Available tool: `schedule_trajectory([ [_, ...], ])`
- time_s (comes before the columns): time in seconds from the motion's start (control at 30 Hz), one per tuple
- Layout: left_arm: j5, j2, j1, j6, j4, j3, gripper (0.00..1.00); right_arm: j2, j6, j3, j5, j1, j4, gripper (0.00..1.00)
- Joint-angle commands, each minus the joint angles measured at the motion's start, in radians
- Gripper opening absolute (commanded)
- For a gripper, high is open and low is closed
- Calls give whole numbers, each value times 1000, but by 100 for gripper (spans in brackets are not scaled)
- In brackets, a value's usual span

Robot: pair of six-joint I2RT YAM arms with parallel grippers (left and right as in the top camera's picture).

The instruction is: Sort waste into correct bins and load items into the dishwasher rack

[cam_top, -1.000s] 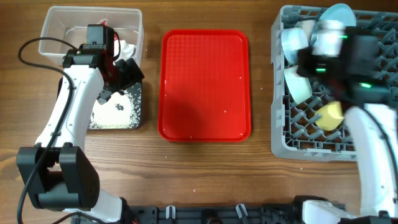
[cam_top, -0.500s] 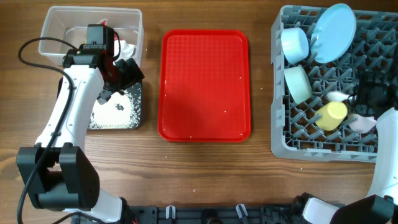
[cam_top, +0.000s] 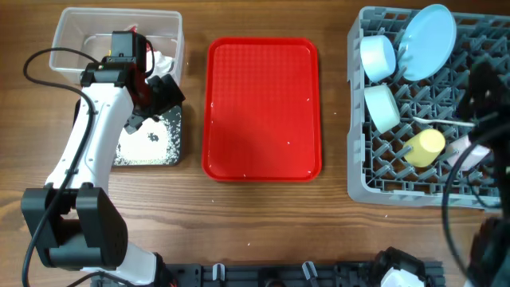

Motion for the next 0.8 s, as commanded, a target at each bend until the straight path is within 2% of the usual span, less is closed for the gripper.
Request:
schedule_trajectory([
  [0.0, 5, -2, 5, 12, 0, -2, 100, -83, -64, -7, 64, 0, -87, 100],
  [0.23, 5, -2, 5, 12, 0, -2, 100, -95, -64, -17, 69, 0, -447, 100],
  [0.3, 5, -2, 5, 12, 0, -2, 100, -106, -61, -42, 136, 6, -419, 100],
  [0.43, 4, -2, 5, 12, 0, -2, 100, -250, -62, -246, 359, 198, -94, 100],
  [0.57, 5, -2, 5, 12, 0, -2, 100, -499, -65, -605, 386, 257, 288, 100],
  [0.7, 5, -2, 5, 12, 0, -2, 100, -710, -75, -900, 386, 299, 429, 100],
  [0.77, 5, -2, 5, 12, 0, -2, 100, -735, -219, -970, 377, 349, 463, 100],
])
